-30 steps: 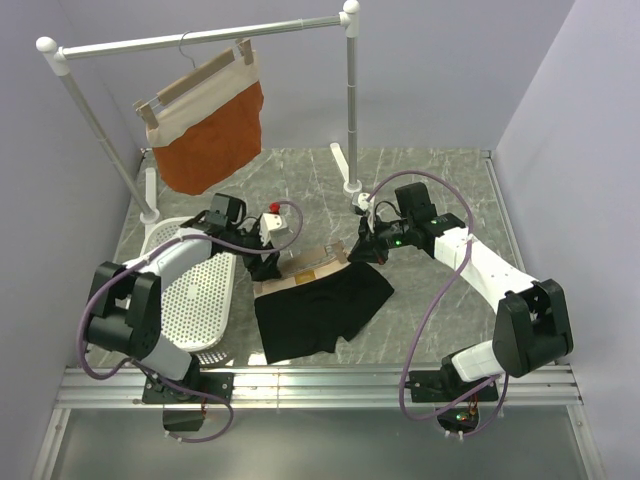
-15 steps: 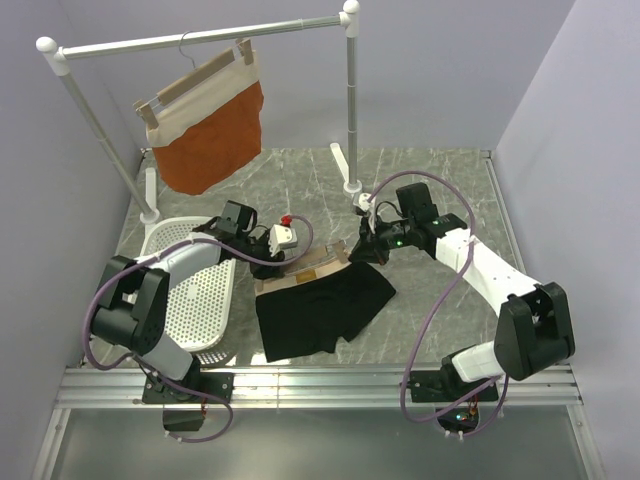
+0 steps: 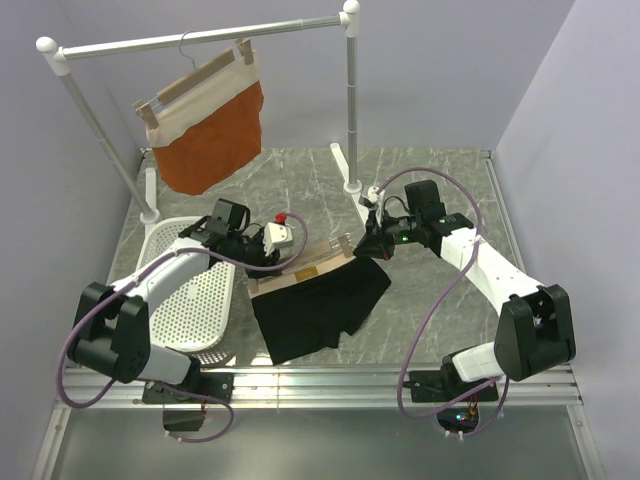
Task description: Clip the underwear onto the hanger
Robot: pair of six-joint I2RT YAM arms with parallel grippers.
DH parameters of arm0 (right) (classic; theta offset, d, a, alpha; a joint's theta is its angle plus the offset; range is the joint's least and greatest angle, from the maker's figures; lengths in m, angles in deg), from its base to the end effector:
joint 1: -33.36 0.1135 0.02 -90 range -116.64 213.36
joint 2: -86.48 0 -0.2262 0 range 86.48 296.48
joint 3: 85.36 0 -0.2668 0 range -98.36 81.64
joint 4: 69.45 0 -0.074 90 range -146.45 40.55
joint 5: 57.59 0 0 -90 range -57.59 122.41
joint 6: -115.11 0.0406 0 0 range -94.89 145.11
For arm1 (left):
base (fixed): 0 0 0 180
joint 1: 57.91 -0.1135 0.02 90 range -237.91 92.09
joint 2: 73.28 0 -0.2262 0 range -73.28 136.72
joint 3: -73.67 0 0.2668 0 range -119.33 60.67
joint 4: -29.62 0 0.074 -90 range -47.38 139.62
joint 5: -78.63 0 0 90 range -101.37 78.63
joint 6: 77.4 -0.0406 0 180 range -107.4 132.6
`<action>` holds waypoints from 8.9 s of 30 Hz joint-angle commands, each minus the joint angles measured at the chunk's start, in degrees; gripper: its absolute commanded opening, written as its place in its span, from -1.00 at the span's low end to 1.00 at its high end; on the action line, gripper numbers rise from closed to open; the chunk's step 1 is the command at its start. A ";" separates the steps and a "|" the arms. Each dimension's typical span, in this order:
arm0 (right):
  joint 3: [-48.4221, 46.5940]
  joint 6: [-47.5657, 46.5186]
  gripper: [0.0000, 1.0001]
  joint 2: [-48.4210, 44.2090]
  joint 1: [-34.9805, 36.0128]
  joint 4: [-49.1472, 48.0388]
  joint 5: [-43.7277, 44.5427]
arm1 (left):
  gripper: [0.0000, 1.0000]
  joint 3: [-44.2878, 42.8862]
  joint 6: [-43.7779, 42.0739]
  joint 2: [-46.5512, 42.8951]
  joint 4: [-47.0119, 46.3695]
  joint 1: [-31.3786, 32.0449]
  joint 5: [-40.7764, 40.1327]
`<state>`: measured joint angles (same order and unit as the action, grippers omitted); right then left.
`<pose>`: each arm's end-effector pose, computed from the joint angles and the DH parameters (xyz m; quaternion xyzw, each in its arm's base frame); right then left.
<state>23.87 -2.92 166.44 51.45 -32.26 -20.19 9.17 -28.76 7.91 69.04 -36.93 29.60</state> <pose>0.2866 0.1275 0.2222 -0.4775 0.7013 0.3810 0.3675 0.2699 -0.1320 0.1735 0.5511 0.7139 -0.2812 0.3279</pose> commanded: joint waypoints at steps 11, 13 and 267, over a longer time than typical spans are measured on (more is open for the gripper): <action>-2.16 0.79 0.01 0.46 -0.68 0.25 -1.72 | -0.99 -2.19 -2.93 -4.46 1.53 2.93 -4.23; -1.46 0.78 0.02 -0.94 -0.69 -1.41 1.79 | -0.99 -3.25 -3.19 -3.85 2.76 3.64 -4.76; 10.06 -28.66 1.00 -31.62 19.88 -30.69 46.27 | -0.99 -72.59 62.02 12.76 0.39 -5.68 -29.54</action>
<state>33.40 -31.53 136.37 71.66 -61.14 25.78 -60.64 33.07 21.68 74.11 -43.12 1.32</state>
